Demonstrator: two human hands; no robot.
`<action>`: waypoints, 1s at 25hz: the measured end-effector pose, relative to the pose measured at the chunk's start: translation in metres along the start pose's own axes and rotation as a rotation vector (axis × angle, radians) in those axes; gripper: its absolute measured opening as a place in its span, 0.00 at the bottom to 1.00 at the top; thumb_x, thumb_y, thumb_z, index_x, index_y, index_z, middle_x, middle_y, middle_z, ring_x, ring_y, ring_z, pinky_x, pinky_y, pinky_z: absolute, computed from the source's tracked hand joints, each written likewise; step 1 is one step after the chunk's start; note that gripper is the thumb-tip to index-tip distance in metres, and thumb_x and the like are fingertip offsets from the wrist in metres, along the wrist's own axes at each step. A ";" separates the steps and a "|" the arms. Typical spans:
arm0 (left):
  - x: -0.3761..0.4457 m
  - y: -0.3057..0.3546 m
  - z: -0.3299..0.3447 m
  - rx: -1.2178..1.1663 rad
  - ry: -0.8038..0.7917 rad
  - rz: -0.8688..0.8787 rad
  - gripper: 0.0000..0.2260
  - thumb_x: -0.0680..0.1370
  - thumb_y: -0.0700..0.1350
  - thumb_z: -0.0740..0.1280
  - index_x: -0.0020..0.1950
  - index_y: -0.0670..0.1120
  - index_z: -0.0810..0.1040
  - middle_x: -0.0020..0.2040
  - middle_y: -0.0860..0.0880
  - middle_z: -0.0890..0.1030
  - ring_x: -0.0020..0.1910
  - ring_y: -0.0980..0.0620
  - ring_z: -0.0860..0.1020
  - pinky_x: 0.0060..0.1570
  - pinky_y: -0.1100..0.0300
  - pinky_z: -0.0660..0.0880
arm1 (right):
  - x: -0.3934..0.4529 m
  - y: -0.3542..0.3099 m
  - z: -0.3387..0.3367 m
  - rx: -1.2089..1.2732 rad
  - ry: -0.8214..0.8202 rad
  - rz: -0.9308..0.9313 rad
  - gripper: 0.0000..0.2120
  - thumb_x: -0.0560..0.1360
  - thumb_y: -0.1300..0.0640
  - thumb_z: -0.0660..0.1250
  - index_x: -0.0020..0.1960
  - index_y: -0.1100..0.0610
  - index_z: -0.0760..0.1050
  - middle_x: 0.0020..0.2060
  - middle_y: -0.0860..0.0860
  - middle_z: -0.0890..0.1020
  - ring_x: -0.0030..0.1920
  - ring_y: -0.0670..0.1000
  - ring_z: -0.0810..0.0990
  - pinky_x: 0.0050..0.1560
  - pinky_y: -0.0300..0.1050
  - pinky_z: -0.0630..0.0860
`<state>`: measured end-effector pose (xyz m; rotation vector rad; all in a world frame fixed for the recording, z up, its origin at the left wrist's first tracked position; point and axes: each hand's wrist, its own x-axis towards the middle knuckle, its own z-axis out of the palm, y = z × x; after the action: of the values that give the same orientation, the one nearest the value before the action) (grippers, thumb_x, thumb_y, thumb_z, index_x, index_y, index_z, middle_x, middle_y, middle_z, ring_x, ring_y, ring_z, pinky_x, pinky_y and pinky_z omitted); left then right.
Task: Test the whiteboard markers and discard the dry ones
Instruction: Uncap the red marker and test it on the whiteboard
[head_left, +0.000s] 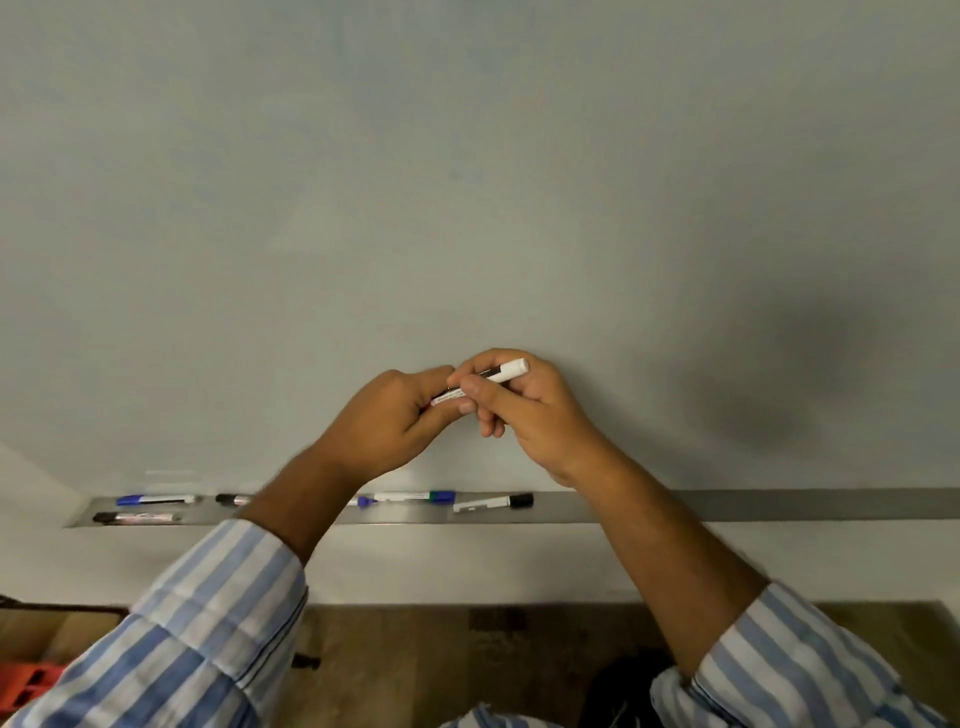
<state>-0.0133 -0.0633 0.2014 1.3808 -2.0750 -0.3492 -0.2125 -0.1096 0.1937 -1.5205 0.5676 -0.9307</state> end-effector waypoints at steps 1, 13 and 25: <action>0.003 0.002 -0.010 0.016 0.008 0.008 0.11 0.85 0.56 0.63 0.55 0.53 0.82 0.30 0.58 0.73 0.28 0.54 0.70 0.32 0.61 0.67 | 0.004 -0.006 0.005 0.020 0.032 -0.020 0.06 0.81 0.56 0.68 0.51 0.54 0.83 0.31 0.50 0.79 0.32 0.50 0.76 0.35 0.42 0.73; -0.015 -0.038 -0.131 0.137 0.045 0.249 0.15 0.87 0.60 0.55 0.52 0.54 0.74 0.37 0.60 0.73 0.33 0.58 0.73 0.35 0.64 0.69 | 0.055 -0.057 0.101 -0.263 0.047 -0.337 0.07 0.82 0.60 0.68 0.52 0.59 0.84 0.38 0.40 0.83 0.38 0.44 0.79 0.40 0.36 0.75; 0.040 -0.033 -0.281 0.331 0.665 0.430 0.16 0.73 0.34 0.57 0.57 0.41 0.79 0.55 0.48 0.79 0.53 0.49 0.76 0.56 0.60 0.72 | 0.118 -0.174 0.123 -0.360 0.351 -0.783 0.13 0.80 0.55 0.65 0.60 0.56 0.85 0.49 0.51 0.89 0.48 0.57 0.88 0.42 0.48 0.82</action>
<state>0.1748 -0.0817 0.4156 0.9854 -1.8195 0.5817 -0.0734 -0.1012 0.3932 -1.9649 0.3898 -1.7940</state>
